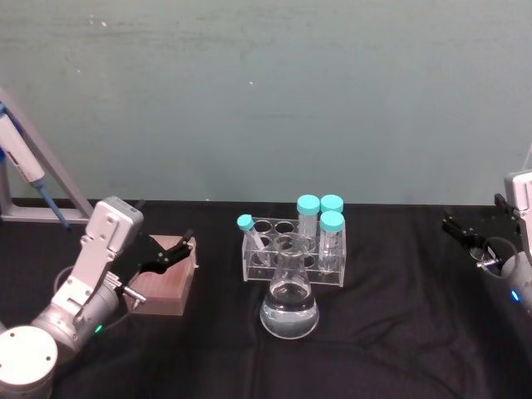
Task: Place the experimental apparatus aside using one hand.
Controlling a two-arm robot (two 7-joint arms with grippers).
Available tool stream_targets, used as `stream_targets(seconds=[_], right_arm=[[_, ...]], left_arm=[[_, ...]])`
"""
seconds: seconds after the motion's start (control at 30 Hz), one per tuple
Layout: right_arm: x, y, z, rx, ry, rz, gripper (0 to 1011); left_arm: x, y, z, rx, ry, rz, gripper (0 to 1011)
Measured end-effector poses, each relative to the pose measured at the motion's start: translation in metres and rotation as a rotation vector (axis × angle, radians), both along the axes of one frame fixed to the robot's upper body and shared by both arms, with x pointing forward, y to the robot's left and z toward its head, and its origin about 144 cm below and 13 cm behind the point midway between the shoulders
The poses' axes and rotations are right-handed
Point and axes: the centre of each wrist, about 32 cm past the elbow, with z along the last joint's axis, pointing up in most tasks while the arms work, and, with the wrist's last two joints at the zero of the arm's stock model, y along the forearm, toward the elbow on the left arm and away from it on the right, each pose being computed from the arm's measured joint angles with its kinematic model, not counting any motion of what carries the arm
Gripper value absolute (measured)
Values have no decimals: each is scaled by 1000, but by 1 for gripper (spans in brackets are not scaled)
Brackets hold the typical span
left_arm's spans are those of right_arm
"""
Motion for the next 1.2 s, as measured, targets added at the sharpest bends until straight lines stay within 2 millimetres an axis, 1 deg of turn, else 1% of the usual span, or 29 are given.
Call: stream_targets(seconds=[0.13,0.5,0.77,1.0,1.2], right_arm=[[-4,1,4,-6,-17,36,1003],[-23,4,20,-7,-67,212,1003],[-31,2,25,9,-75,403,1003],[-34,1,26,10,-82,511,1003],[-35,2,28,16,-76,566,1003]], left_arm=[[0,0,0,0,0,0,1000],[0,0,0,0,0,0,1000],[0,0,0,0,0,0,1000],[0,0,0,0,0,0,1000],[0,0,0,0,0,0,1000]])
